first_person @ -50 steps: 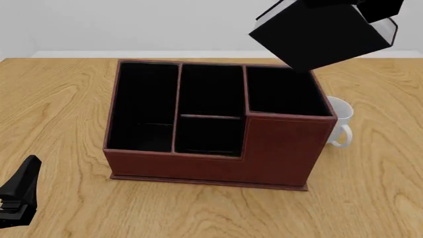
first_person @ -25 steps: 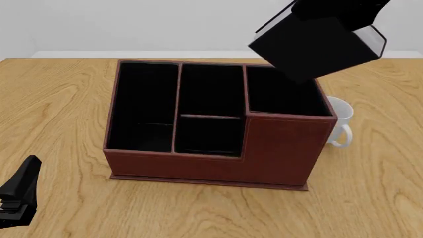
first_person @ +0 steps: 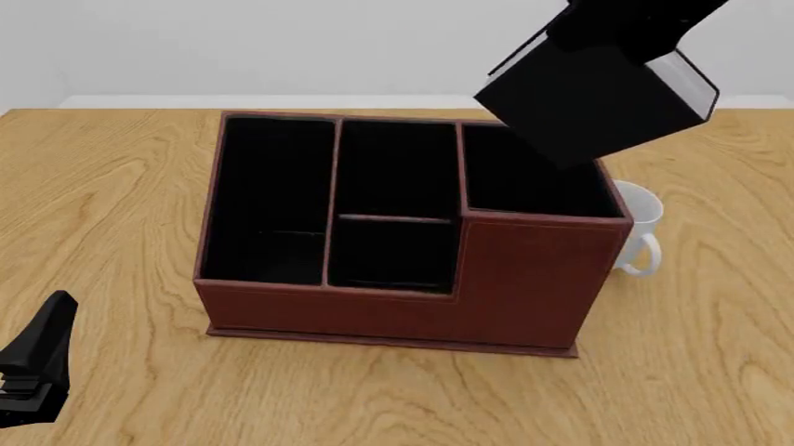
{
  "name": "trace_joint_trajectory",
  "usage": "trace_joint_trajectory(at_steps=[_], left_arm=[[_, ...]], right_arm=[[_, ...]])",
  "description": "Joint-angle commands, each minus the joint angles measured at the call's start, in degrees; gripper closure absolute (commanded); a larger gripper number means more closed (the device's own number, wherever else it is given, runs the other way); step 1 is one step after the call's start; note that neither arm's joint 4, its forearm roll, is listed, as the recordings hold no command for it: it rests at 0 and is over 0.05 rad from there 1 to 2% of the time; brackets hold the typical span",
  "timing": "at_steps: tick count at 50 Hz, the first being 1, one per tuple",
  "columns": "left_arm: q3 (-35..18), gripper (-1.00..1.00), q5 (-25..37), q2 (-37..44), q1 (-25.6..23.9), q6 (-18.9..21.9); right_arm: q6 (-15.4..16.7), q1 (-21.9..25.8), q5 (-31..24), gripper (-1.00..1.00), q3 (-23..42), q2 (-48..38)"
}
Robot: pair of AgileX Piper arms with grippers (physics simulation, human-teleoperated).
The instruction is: Pick up the book and place it in the right compartment of the caddy.
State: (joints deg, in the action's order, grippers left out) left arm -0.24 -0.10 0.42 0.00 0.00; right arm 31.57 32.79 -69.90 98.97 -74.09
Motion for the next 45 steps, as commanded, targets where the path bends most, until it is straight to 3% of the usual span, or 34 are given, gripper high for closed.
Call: trace_joint_trajectory(at_steps=[1,45], left_arm=[[0.0,-1.0,0.0,0.0,0.0,0.0],[0.0,-1.0,0.0,0.0,0.0,0.0]], right_arm=[[-2.9,-0.8,0.0,1.0,0.7,0.0],[-6.7,-3.0,0.0,1.0,-0.1,-3.2]])
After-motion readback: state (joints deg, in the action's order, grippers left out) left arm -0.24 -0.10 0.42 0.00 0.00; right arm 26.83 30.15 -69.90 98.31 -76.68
